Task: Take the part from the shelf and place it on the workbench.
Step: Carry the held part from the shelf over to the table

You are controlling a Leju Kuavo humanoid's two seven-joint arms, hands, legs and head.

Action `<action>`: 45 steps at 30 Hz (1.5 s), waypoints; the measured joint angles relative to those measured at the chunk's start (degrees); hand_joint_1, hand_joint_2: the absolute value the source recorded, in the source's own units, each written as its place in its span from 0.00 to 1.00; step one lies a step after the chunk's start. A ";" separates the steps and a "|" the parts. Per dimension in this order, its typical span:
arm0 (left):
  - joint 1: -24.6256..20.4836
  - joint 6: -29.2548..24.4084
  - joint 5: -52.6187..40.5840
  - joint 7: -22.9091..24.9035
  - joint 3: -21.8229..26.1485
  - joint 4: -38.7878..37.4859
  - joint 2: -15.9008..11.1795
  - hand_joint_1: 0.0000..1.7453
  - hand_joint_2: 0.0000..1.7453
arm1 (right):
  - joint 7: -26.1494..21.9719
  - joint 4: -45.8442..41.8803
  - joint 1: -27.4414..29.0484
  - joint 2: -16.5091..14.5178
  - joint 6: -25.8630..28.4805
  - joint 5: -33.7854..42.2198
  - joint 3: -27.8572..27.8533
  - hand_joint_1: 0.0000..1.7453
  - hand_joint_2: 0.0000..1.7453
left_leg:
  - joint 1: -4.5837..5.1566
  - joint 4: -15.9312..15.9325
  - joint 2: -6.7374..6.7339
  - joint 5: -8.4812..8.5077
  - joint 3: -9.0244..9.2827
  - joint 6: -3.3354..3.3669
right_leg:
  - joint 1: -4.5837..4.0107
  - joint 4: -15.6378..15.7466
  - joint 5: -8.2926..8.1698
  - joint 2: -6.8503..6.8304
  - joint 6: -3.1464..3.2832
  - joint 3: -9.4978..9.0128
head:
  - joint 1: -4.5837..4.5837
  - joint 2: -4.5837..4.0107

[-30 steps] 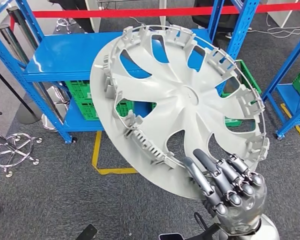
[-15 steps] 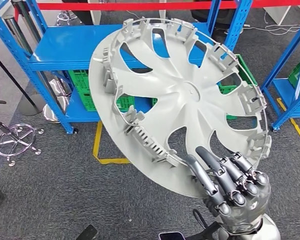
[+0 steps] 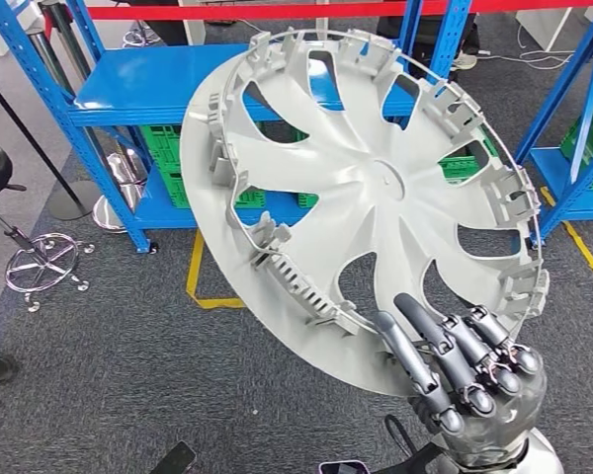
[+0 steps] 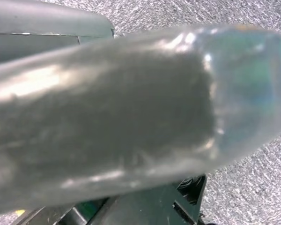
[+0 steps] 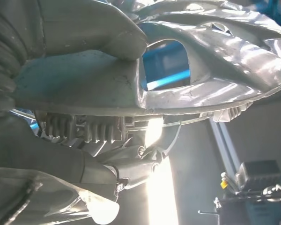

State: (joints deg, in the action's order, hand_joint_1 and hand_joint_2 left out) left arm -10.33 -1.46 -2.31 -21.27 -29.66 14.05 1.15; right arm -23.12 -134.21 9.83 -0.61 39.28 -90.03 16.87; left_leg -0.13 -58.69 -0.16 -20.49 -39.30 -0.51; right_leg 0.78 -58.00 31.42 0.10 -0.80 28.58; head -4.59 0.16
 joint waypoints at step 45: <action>0.83 0.24 -0.60 -0.24 0.09 0.39 0.34 0.00 0.00 | -0.37 -0.32 -0.78 -0.12 0.10 0.00 -0.52 1.00 1.00 | 0.23 1.12 0.03 -6.24 7.95 0.66 | -0.40 1.07 -2.52 -0.62 -0.38 1.19 | 0.32 -0.01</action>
State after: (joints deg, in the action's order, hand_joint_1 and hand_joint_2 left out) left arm -9.50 -1.22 -2.91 -21.51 -29.57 14.44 1.49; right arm -23.49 -134.53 9.05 -0.72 39.39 -90.03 16.34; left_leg 0.10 -57.58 -0.12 -26.72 -31.35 0.16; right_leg 0.37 -56.94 28.89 -0.52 -1.19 29.77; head -4.27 0.15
